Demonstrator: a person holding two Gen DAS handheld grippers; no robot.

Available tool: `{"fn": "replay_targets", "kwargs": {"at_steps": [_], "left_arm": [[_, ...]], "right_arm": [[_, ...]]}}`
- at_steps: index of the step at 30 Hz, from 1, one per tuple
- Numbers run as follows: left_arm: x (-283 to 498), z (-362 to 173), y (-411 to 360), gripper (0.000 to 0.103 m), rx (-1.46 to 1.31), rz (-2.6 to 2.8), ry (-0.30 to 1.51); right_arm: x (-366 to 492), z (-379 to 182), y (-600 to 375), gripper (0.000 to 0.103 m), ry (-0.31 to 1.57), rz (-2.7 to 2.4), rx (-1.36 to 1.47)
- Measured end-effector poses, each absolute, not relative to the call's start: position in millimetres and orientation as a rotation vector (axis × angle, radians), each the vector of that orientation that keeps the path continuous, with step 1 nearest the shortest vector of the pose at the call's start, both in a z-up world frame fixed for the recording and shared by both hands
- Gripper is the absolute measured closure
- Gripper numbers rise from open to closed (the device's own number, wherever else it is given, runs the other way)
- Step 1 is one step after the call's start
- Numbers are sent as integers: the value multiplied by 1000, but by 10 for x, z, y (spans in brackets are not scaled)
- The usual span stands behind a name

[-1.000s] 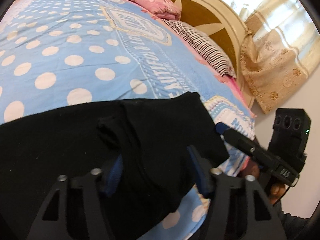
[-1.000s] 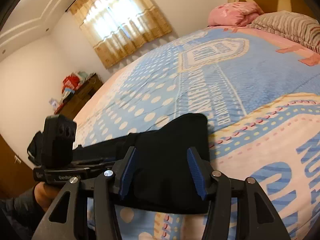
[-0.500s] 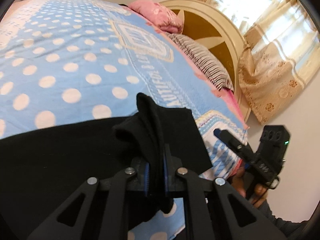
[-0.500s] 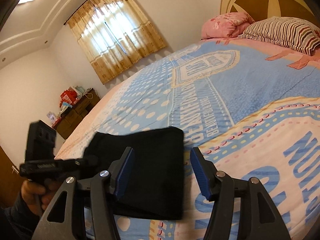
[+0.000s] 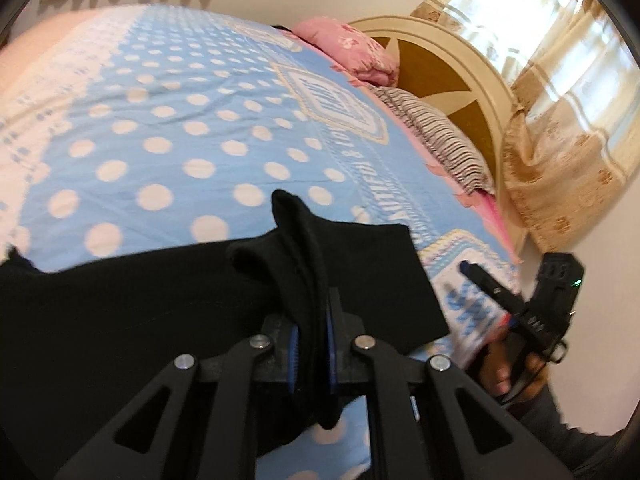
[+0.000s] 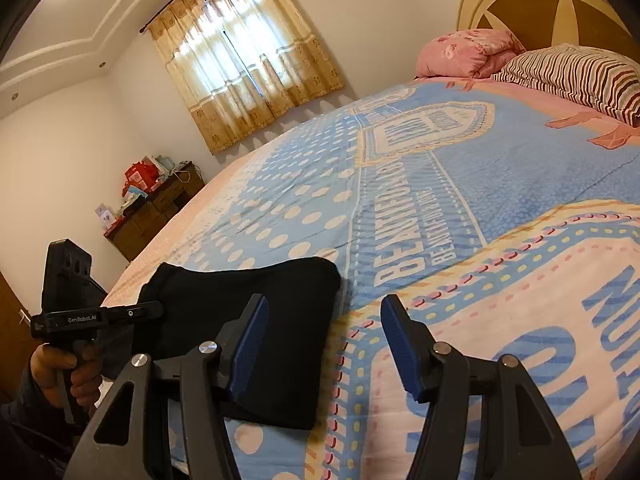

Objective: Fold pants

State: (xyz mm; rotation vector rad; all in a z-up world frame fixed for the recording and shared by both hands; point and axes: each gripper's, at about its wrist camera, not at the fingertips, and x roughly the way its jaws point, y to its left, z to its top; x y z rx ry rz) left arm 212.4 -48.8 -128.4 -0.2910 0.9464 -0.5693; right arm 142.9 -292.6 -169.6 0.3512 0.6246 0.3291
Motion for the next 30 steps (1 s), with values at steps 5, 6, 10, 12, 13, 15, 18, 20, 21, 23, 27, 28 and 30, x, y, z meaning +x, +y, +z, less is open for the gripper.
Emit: {"fn": "replay_targets", "kwargs": {"at_steps": [5, 6, 10, 12, 13, 15, 18, 20, 21, 23, 27, 28, 30], "left_arm": [[2101, -1312, -383, 92, -262, -535, 932], [2092, -1318, -358, 92, -259, -532, 930], [2039, -1337, -280, 92, -257, -522, 927], [2018, -1355, -235, 92, -261, -514, 928], [2011, -1365, -203, 92, -267, -511, 930], [1999, -1378, -138, 92, -279, -502, 931], [1979, -1394, -58, 92, -289, -484, 930], [1984, -1427, 15, 92, -302, -468, 934], [1988, -1448, 46, 92, -307, -460, 937], [2004, -1513, 90, 92, -316, -445, 948], [2023, -1628, 127, 92, -322, -419, 974], [2018, -1632, 139, 92, -327, -419, 974], [1993, -1626, 173, 92, -334, -417, 969]], "right_arm": [[1446, -1710, -2903, 43, 635, 329, 341], [1443, -1711, -2893, 43, 635, 329, 338], [1430, -1717, -2861, 42, 638, 330, 324], [1425, -1718, -2838, 42, 640, 332, 316], [1421, -1716, -2828, 42, 639, 333, 310], [1415, -1716, -2808, 42, 638, 336, 302], [1395, -1708, -2778, 42, 633, 344, 289], [1389, -1702, -2745, 42, 631, 353, 279], [1382, -1701, -2721, 42, 631, 362, 273], [1372, -1702, -2667, 42, 635, 380, 259], [1315, -1698, -2508, 42, 635, 410, 195], [1297, -1700, -2468, 42, 633, 419, 181], [1254, -1695, -2365, 42, 628, 450, 142]]}}
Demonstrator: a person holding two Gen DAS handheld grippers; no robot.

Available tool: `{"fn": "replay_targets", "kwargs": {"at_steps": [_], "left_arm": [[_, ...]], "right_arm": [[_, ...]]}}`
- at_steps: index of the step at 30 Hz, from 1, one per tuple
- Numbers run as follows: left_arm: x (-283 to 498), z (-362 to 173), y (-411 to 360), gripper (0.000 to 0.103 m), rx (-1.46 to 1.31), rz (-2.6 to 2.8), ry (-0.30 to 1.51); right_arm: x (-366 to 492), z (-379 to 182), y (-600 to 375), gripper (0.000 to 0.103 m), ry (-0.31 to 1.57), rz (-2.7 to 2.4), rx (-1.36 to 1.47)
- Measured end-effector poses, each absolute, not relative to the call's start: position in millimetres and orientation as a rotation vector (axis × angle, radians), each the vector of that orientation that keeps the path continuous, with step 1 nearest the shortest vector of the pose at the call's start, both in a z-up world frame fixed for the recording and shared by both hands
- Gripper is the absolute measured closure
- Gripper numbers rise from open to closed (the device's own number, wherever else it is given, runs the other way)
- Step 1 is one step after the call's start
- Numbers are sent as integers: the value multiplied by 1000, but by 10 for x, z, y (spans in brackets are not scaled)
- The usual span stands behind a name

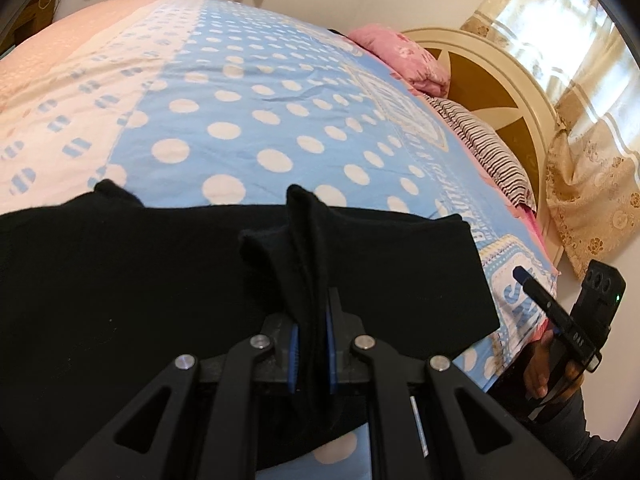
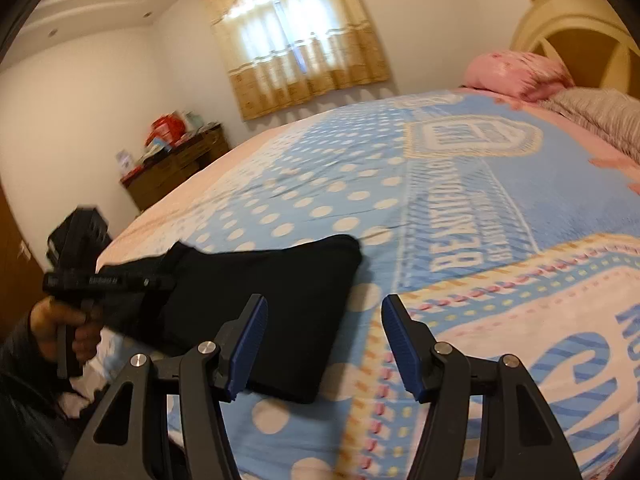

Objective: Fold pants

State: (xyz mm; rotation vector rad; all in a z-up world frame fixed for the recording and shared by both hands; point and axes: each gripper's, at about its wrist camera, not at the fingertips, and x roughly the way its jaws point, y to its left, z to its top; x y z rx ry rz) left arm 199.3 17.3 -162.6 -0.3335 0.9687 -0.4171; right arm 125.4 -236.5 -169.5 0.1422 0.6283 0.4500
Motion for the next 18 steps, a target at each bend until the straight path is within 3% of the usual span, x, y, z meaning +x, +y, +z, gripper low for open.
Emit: {"fn": "replay_targets", "kwargs": {"at_steps": [7, 11, 16, 18], "left_arm": [[2003, -1702, 258, 92, -360, -407, 972], [1988, -1719, 235, 89, -349, -396, 975], [1893, -1644, 209, 56, -261, -376, 950], [1862, -1618, 194, 51, -203, -356, 933]], "right_arm": [[1177, -1715, -2093, 42, 655, 596, 122], [1319, -2015, -1896, 42, 853, 591, 54], [1305, -1974, -1847, 42, 859, 578, -7], [1360, -1864, -1872, 42, 831, 598, 31]]}}
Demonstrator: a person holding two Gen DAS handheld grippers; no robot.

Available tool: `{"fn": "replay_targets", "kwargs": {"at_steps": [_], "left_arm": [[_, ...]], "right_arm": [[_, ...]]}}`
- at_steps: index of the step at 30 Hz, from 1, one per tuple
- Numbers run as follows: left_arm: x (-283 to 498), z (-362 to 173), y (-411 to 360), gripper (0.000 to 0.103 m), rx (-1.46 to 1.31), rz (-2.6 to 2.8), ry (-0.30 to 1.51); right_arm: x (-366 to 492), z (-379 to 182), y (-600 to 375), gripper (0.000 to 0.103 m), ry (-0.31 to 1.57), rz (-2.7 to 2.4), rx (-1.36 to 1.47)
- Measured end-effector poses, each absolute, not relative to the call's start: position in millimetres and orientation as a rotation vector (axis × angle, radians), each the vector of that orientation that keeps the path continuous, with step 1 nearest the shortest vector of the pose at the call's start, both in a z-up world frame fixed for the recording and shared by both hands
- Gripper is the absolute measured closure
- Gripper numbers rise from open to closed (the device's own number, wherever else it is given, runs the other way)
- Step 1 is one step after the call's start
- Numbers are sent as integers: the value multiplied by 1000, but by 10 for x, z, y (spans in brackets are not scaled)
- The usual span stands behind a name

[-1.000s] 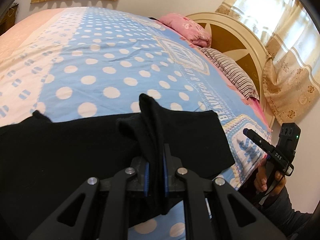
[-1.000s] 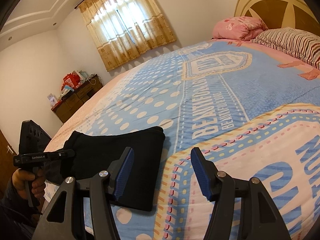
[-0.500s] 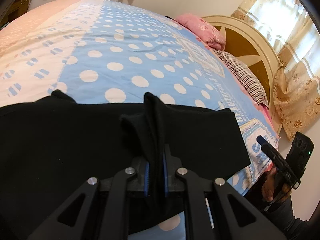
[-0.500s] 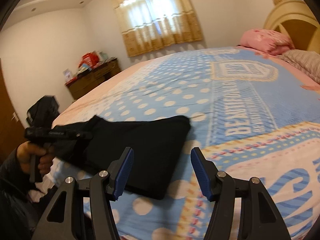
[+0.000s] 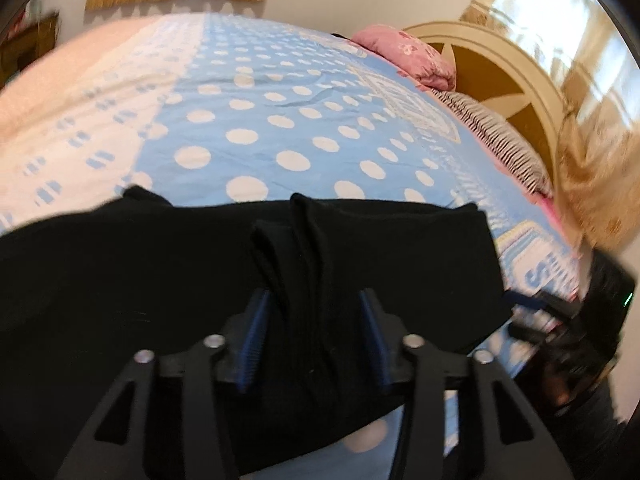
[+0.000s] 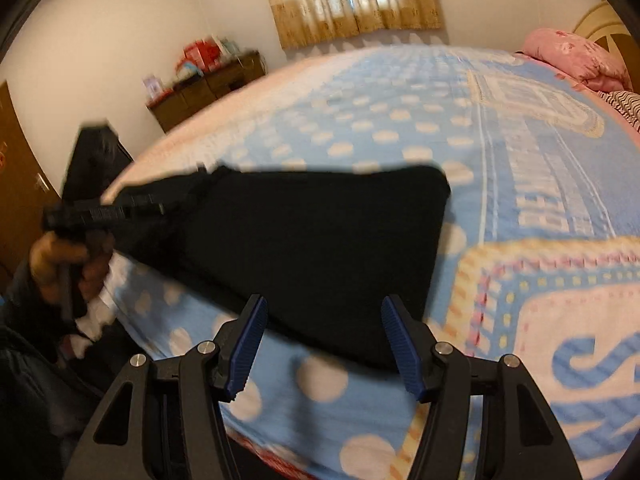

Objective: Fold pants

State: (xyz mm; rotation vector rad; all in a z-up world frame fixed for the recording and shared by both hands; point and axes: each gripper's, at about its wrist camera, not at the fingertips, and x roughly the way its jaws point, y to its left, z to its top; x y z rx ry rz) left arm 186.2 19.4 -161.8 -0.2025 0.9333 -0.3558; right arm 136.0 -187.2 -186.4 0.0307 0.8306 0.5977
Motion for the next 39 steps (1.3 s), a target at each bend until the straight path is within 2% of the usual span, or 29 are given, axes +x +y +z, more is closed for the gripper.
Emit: {"fn": "replay_targets", "kwargs": {"at_steps": [2, 5, 10, 16, 20, 23, 27, 32, 39], "left_arm": [[1842, -1579, 199, 51, -176, -347, 910], [1886, -1539, 200, 39, -150, -327, 883], [2005, -1671, 187, 38, -125, -272, 915], [1890, -1714, 147, 37, -65, -272, 899], [1810, -1664, 263, 37, -110, -262, 883], [1714, -1593, 368, 33, -123, -244, 858], [1622, -1508, 540, 27, -125, -207, 832], [1567, -1515, 720, 26, -112, -158, 827], [1469, -1530, 1096, 24, -165, -93, 822]], "right_arm": [[1504, -1739, -1869, 42, 806, 594, 62], [1758, -1671, -1838, 41, 797, 607, 111], [2360, -1984, -1865, 41, 916, 482, 156], [2193, -1848, -1944, 41, 876, 480, 225], [1963, -1691, -1656, 41, 835, 568, 176], [1748, -1628, -1185, 41, 825, 697, 94], [1504, -1766, -620, 41, 842, 818, -36], [1344, -2092, -194, 41, 917, 871, -200], [1462, -1927, -198, 44, 886, 872, -116]]}}
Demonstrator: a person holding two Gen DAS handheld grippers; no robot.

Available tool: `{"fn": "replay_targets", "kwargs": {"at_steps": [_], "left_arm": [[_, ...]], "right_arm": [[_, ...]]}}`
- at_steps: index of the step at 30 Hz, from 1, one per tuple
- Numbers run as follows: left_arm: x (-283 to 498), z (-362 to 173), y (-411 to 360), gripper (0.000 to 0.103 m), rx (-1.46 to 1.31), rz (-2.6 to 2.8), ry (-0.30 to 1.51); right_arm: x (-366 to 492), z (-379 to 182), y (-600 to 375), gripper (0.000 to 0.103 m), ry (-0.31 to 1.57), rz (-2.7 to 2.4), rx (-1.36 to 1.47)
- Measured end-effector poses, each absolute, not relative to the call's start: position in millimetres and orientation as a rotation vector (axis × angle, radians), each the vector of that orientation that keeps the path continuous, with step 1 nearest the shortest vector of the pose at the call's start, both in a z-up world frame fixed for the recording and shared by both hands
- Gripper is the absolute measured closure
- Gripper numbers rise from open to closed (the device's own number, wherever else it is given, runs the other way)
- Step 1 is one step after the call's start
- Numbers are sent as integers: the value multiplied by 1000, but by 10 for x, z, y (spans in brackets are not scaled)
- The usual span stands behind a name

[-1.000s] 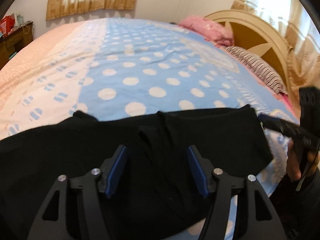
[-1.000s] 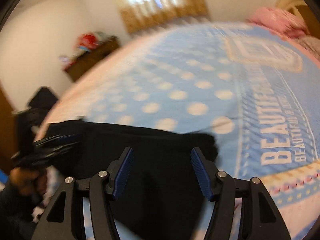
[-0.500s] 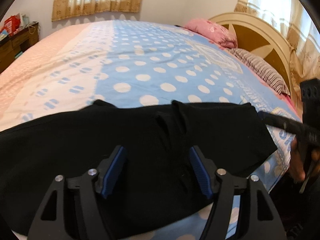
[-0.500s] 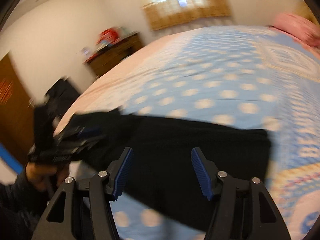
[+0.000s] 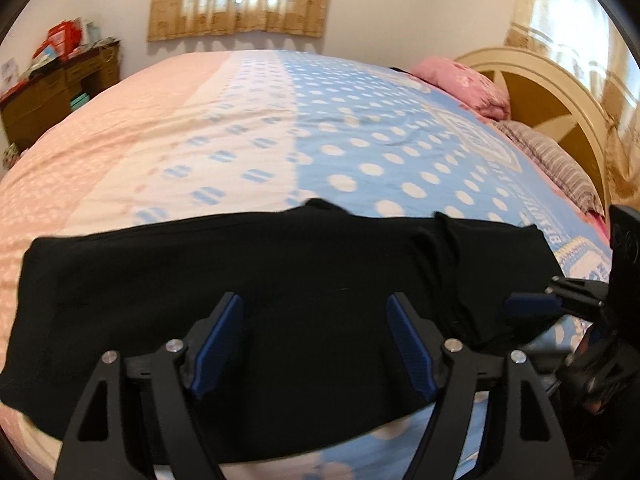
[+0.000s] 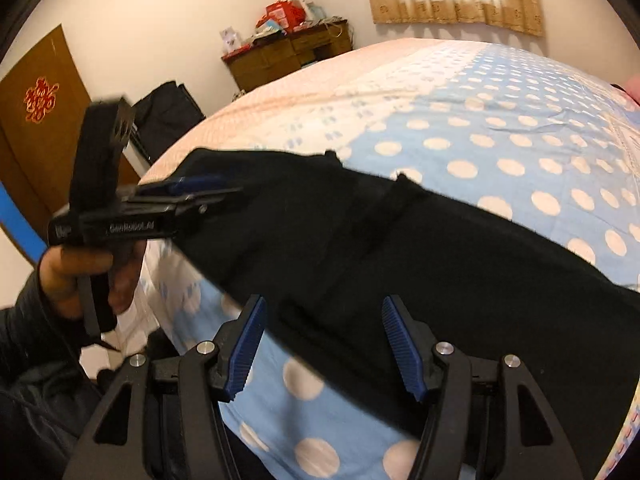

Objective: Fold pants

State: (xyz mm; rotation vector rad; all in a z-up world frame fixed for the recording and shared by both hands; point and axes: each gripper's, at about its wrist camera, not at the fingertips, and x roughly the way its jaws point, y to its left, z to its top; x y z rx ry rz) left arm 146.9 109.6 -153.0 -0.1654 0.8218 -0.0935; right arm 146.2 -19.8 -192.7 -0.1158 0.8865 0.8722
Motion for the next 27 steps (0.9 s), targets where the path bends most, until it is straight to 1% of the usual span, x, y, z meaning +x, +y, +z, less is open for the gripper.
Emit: {"fn": "replay_targets", "kwargs": {"at_steps": [1, 3, 4, 5, 8, 10, 14, 16, 19, 21, 22, 23, 24, 25, 27], "left_arm": [[1452, -1532, 1140, 23, -174, -86, 821], [1413, -1531, 1247, 23, -196, -68, 816], [1397, -1529, 1287, 23, -201, -63, 814], [1384, -1528, 1317, 23, -204, -57, 812], [1343, -1506, 1398, 23, -212, -45, 806], [1315, -1485, 1449, 23, -211, -38, 800], [1264, -1414, 1567, 23, -194, -11, 781], [1249, -1389, 1651, 20, -192, 11, 770], [1235, -1382, 1802, 19, -214, 46, 763], [1219, -1377, 1891, 19, -216, 67, 762], [1205, -1361, 1939, 19, -205, 85, 756], [1194, -1349, 1974, 19, -194, 99, 752], [1174, -1329, 2028, 19, -178, 124, 745], [1148, -1313, 2069, 19, -167, 142, 739], [1105, -1281, 2195, 17, -138, 198, 719]], "right_arm": [[1469, -1929, -163, 51, 880, 859, -128], [1448, -1999, -70, 53, 890, 846, -177], [1431, -2029, -42, 62, 892, 846, -187], [1400, -2053, 3, 81, 882, 842, -200], [1371, -2085, 23, 97, 883, 797, -225], [1350, -2047, -3, 97, 874, 810, -215], [1255, -2027, 24, 97, 853, 830, -257], [1285, -2127, 69, 97, 878, 825, -272], [1266, -2192, 80, 97, 882, 841, -302], [1247, -2138, 82, 95, 872, 838, -321], [1250, -2094, 65, 88, 868, 834, -317], [1252, -2067, 44, 74, 861, 834, -309], [1257, -2003, 4, 65, 841, 844, -285], [1274, -1939, -40, 52, 823, 861, -249], [1327, -1861, -105, 50, 797, 872, -187]]}}
